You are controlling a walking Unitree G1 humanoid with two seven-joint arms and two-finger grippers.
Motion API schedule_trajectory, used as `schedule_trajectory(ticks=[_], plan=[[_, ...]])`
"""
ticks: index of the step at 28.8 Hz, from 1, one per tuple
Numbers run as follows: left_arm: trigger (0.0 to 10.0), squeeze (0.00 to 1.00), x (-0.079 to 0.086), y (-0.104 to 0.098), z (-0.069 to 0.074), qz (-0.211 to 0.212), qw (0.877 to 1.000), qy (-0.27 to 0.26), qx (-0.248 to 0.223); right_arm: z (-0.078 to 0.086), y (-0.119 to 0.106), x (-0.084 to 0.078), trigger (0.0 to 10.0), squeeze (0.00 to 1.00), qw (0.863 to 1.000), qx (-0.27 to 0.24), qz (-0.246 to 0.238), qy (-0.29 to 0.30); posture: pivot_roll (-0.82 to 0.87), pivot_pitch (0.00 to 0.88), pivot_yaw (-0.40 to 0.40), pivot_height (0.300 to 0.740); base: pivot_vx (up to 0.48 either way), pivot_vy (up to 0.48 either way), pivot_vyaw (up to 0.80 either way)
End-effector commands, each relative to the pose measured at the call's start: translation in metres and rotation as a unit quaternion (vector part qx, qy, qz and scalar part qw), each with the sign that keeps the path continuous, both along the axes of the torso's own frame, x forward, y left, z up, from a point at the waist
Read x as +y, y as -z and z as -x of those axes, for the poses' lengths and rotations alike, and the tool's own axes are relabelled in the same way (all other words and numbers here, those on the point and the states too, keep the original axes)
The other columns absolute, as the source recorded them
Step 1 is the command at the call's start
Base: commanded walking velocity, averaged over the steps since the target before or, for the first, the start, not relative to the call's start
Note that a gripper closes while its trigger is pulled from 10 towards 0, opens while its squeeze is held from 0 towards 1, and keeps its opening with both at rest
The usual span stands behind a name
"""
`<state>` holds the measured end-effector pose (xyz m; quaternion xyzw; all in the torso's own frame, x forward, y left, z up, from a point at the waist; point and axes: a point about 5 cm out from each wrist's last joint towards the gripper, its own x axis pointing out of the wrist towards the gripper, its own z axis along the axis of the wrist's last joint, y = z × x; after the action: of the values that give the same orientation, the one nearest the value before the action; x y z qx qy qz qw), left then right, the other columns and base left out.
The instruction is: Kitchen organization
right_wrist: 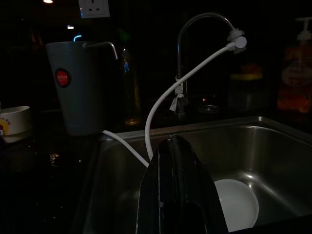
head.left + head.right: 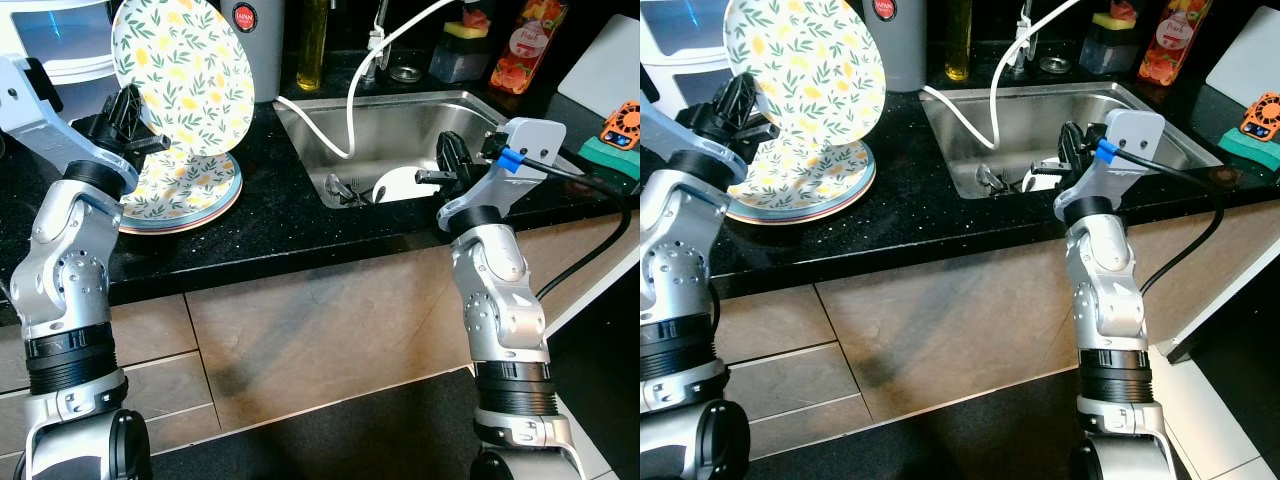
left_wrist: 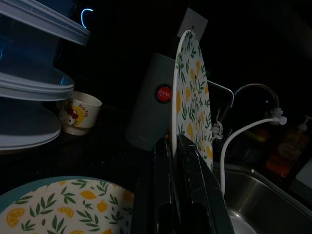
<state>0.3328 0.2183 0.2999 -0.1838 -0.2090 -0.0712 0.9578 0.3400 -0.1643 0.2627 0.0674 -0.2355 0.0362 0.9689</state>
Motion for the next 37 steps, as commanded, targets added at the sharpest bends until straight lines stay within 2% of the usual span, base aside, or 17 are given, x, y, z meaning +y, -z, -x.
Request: schedule_trajectory(ticks=[1, 13, 37], plan=[[10.0, 0.00, -0.0010, 0.0005, -0.0014, -0.001, 1.000, 0.009, 0.002, 0.0003, 0.0034, -0.0047, 10.0, 0.00, 1.000, 0.004, -0.007, 0.009, 0.14, 0.051, -0.030, 0.740, 0.000, 0.000, 0.00], [10.0, 0.00, -0.0013, 0.0003, -0.0027, -0.010, 1.000, -0.003, 0.004, 0.0005, 0.0034, -0.0046, 10.0, 0.00, 1.000, 0.004, -0.008, 0.009, 0.14, 0.051, -0.030, 0.740, 0.000, 0.000, 0.00], [10.0, 0.00, -0.0013, 0.0006, -0.0058, -0.008, 1.000, -0.011, 0.013, 0.0012, 0.0042, -0.0046, 10.0, 0.00, 1.000, 0.006, -0.010, 0.010, 0.13, 0.052, -0.028, 0.740, 0.000, -0.352, 0.00]])
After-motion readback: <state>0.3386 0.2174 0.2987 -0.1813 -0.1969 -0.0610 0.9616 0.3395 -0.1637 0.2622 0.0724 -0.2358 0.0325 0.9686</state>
